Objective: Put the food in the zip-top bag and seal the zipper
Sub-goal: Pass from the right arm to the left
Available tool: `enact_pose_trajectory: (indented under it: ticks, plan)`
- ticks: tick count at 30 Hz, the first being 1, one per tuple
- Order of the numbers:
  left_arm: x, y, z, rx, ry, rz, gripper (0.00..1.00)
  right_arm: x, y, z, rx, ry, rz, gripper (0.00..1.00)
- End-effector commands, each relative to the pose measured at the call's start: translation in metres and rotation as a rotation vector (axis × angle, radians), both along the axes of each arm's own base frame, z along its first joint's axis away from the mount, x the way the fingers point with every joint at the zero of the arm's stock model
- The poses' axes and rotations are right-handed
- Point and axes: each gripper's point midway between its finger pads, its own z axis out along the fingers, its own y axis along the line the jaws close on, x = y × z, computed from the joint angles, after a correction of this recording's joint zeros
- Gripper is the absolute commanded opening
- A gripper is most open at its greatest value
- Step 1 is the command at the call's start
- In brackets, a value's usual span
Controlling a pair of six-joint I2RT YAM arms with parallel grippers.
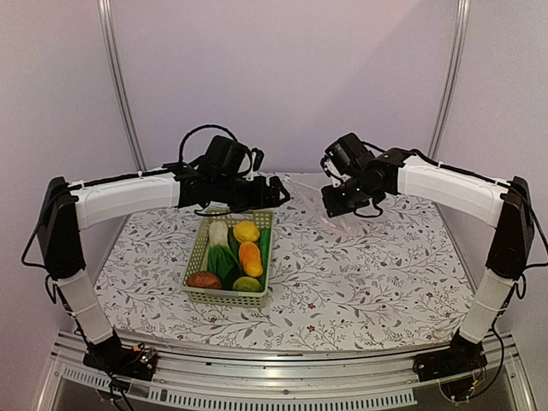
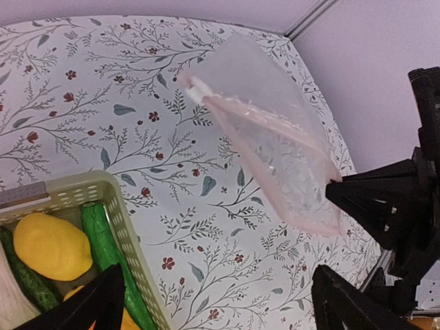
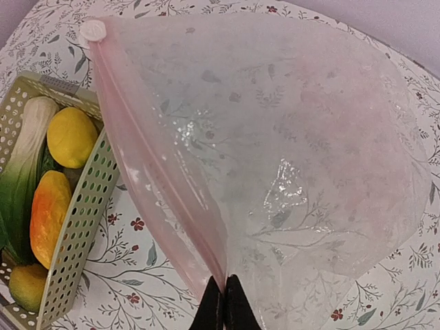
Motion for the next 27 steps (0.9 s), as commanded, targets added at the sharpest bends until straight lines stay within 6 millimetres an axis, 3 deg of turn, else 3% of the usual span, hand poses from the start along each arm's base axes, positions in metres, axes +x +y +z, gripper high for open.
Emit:
enact_pose_trajectory:
  ticks: [1,6,12,16,23,25,27]
  plan:
    - [0.003,-0.04,-0.001,-0.092,0.031,-0.037,0.93,-0.008,0.028,-0.005,0.106,0.072,0.029,0.0]
    - [0.015,-0.053,-0.027,-0.094,0.123,0.012,0.87,-0.01,0.037,0.009,0.146,0.074,0.042,0.0]
    - [0.026,-0.067,-0.027,-0.129,0.126,0.021,0.78,-0.014,0.034,0.028,0.181,0.053,0.033,0.0]
    - [0.032,-0.081,-0.021,-0.179,0.114,-0.005,0.57,-0.016,0.034,0.035,0.185,0.063,0.039,0.0]
    - [0.037,-0.097,-0.009,-0.243,0.089,-0.045,0.05,-0.012,0.028,0.044,0.134,0.026,0.041,0.0]
    - [0.037,-0.097,-0.008,-0.245,0.096,-0.046,0.0,-0.007,0.024,0.047,0.1,0.002,0.03,0.0]
    - [0.034,-0.096,-0.001,-0.259,0.1,-0.053,0.0,0.001,0.017,0.048,0.051,-0.034,0.005,0.18]
